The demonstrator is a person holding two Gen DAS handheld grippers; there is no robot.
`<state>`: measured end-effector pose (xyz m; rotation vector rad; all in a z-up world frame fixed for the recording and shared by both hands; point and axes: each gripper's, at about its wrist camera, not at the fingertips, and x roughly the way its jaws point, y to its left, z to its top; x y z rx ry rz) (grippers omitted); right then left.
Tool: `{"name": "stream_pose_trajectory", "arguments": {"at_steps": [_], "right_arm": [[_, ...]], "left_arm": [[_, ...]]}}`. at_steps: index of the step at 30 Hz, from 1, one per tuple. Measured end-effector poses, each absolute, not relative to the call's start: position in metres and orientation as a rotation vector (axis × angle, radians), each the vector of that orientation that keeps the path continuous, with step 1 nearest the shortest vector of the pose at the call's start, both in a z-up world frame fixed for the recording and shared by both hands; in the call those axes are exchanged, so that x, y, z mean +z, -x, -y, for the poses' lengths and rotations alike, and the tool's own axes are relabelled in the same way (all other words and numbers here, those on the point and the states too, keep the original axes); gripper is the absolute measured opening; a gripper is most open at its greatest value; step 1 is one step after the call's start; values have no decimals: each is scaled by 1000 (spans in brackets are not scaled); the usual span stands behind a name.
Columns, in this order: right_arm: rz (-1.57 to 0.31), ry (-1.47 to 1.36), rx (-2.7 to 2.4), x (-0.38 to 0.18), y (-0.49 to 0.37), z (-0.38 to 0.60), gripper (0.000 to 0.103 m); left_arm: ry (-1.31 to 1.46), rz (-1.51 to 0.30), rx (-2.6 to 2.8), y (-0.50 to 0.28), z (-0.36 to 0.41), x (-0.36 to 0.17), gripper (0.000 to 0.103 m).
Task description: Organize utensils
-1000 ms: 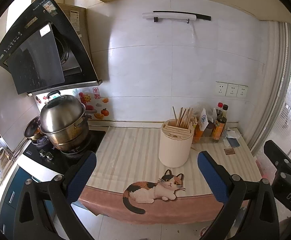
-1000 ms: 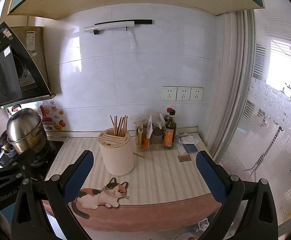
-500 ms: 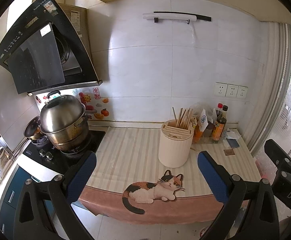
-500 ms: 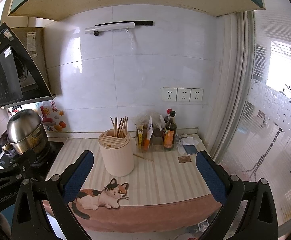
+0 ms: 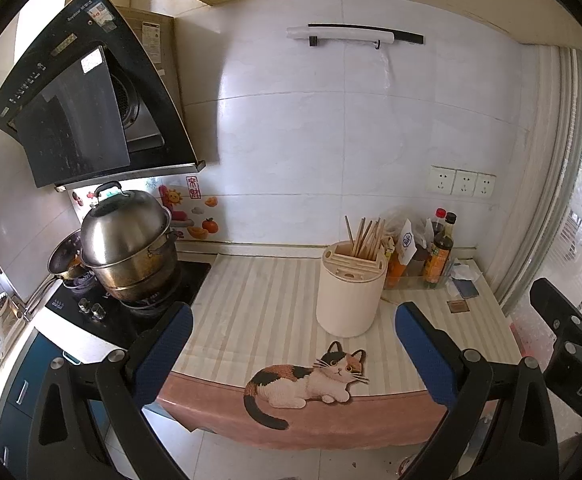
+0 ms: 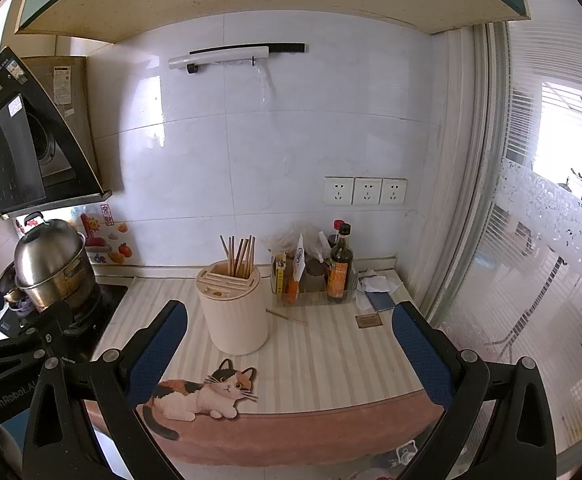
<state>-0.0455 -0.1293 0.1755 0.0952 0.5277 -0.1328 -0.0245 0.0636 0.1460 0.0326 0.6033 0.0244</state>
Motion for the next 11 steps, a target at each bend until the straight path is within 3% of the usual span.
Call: {"name": "stream_pose_trajectory", "arguments": {"at_steps": [11], "right_arm": [[-524,-94,-131,177,45,130,103]], "left_arm": [[-35,-602,21,23,-62,147,103]]}}
